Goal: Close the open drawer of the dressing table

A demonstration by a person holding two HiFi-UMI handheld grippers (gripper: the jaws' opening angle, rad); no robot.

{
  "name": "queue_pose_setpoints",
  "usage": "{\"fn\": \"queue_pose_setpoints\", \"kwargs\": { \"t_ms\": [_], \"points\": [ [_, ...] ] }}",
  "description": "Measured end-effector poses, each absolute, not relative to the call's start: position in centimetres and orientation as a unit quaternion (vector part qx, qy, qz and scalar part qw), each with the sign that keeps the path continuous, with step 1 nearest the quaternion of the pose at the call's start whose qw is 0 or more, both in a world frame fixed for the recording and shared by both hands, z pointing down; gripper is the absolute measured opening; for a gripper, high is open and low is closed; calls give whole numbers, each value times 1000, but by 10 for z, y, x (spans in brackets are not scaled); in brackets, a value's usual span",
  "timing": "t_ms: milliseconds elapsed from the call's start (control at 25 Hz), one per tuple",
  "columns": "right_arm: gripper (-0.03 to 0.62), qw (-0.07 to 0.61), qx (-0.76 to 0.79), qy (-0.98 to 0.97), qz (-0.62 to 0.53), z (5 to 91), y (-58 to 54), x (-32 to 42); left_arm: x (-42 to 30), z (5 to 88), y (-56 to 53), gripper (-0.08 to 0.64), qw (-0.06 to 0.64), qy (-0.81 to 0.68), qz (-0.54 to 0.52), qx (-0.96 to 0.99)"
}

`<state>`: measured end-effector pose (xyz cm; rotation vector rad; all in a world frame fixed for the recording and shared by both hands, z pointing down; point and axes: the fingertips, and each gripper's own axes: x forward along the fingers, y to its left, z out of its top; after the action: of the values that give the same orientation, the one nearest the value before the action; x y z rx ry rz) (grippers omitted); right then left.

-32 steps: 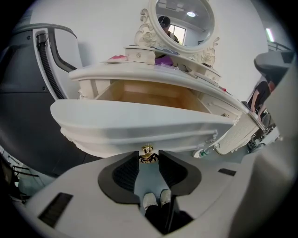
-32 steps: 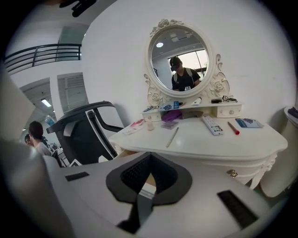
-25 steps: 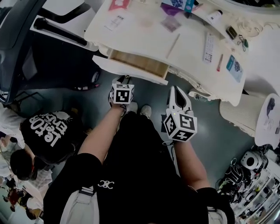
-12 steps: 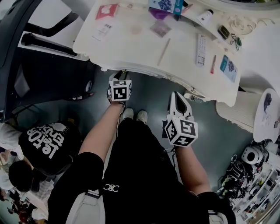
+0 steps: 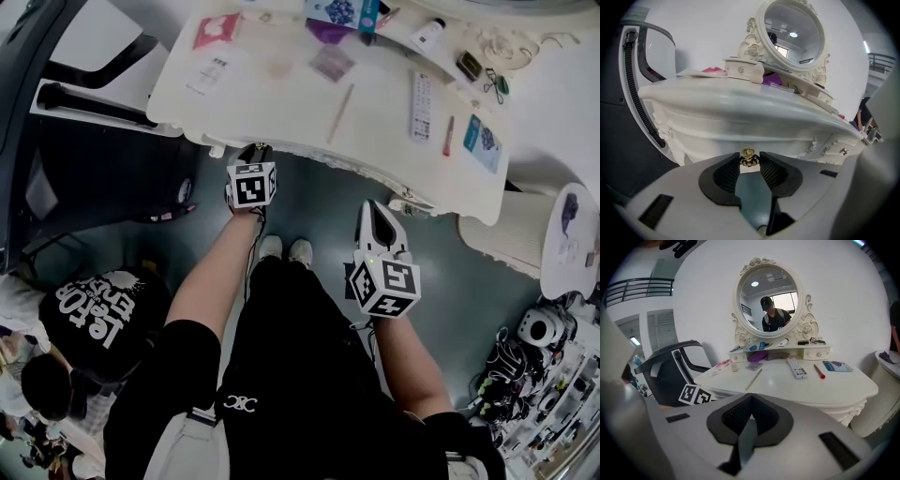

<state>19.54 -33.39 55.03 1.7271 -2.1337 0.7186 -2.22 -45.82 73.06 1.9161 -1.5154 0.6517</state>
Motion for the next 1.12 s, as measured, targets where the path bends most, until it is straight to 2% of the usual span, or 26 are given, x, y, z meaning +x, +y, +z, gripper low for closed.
{"fn": "queue_pose_setpoints", "kwargs": {
  "t_ms": [160,280,360,640,1120],
  "points": [
    [9,147,600,-746,248,548,-333,193,-23,726,-452,136,302,-573,238,724],
    [9,139,598,-750,247,543,-333,189,-26,714,-438,109,291,-581,238,722],
    [9,132,598,-751,247,539,-334,186,-26,702,-424,9,278,-581,239,726],
    [9,101,605,-759,219,509,-342,173,-16,640,-394,6,247,-561,220,759],
    [9,36,636,-757,144,440,-363,172,34,465,-398,6,149,-518,142,830]
  ]
}}
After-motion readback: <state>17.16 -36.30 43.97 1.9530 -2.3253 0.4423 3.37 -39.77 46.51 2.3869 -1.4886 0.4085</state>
